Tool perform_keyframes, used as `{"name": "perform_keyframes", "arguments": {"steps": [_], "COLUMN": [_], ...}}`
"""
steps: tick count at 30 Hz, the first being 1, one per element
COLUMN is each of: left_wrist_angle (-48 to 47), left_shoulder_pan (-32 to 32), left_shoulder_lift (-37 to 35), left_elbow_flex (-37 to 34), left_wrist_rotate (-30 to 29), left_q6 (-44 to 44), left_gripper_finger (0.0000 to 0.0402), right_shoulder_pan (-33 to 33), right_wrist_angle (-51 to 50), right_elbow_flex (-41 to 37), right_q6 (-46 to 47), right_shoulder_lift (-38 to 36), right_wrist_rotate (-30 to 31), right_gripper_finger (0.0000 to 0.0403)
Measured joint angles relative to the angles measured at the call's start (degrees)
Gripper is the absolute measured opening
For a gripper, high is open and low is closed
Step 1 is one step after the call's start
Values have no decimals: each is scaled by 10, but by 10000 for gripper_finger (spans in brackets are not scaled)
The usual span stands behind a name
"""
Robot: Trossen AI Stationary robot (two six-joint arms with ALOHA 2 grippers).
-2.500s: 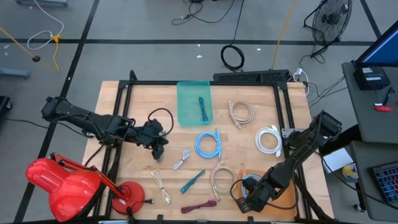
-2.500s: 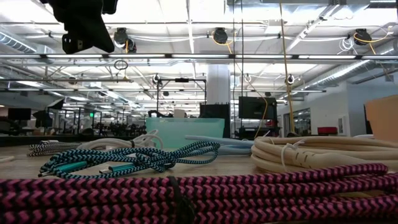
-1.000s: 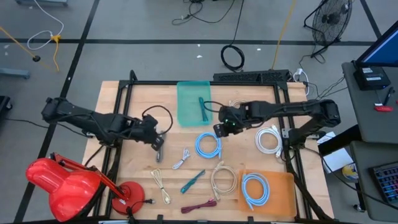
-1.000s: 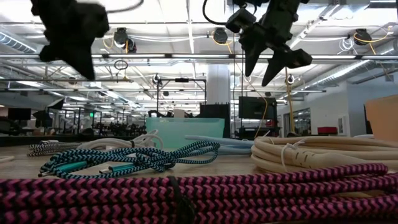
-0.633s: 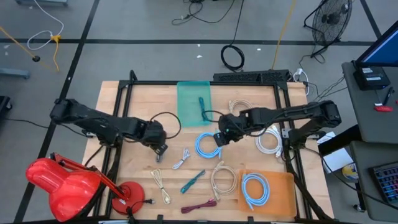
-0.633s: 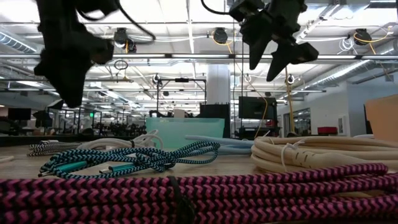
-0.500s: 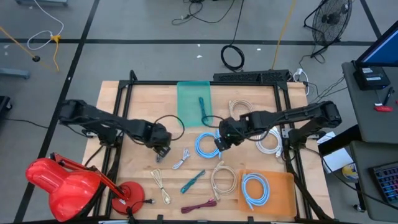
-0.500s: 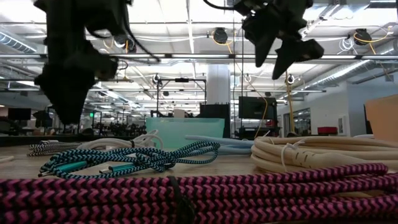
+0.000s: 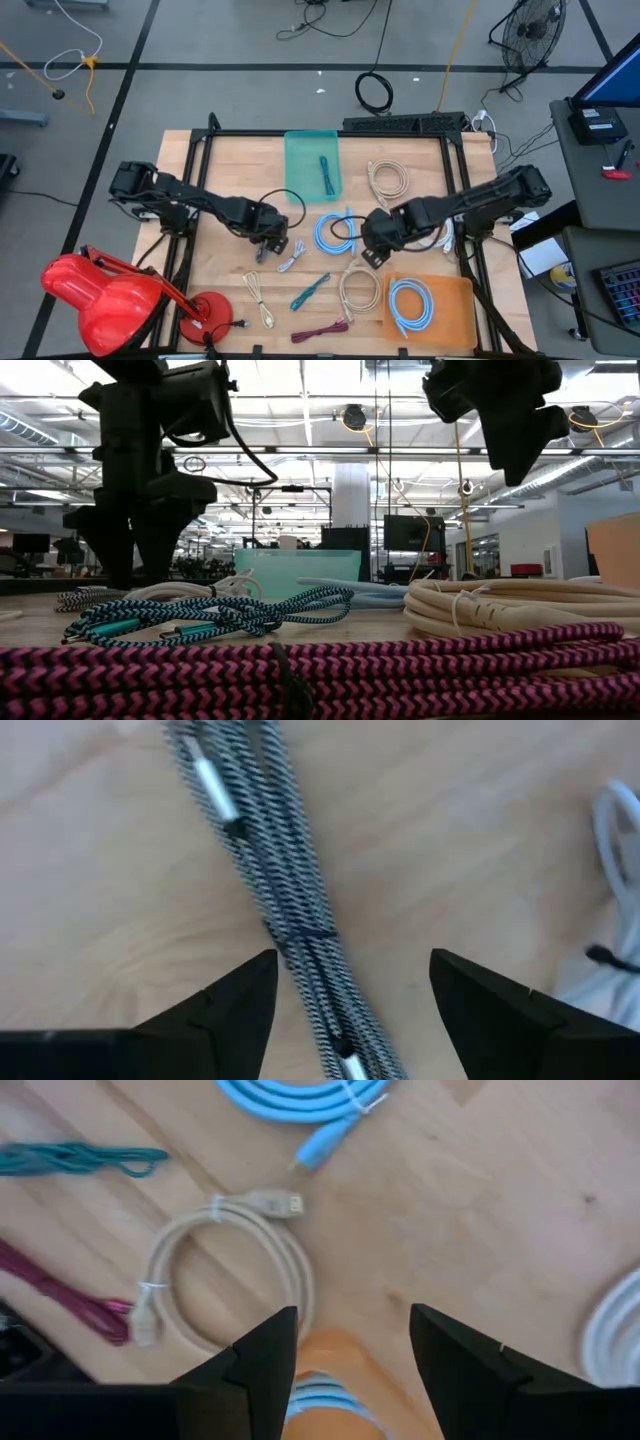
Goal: Pick & Place USB Port
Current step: Put the black charger cable into the blue bin
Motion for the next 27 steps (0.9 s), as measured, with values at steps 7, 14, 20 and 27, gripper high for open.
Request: {"name": "perform_keyframes", "arguments": {"steps": [7,14,20,27], "left_wrist_angle": [-5,-12,1,3], "left_shoulder_pan": [7,23,26,38], "left_shoulder_lift": [0,10,17,0], "left_elbow_flex": [0,0,0,0], "left_wrist_rotate": [-3,11,13,42], "left_q6": [-18,2,11,5], "left_gripper_finger": [266,228,127,14], "right_shoulder_pan": [7,6,6,6], "right_wrist_angle": [-18,-17,-17,-22], "right_elbow_flex": [0,0,0,0], "right_q6": [-24,-26,-28,-33], "right_shoulder_lift": [0,0,-1,-1], "right_wrist_rotate": [12,26,28,28], "right_gripper_finger": [185,185,185,185]}}
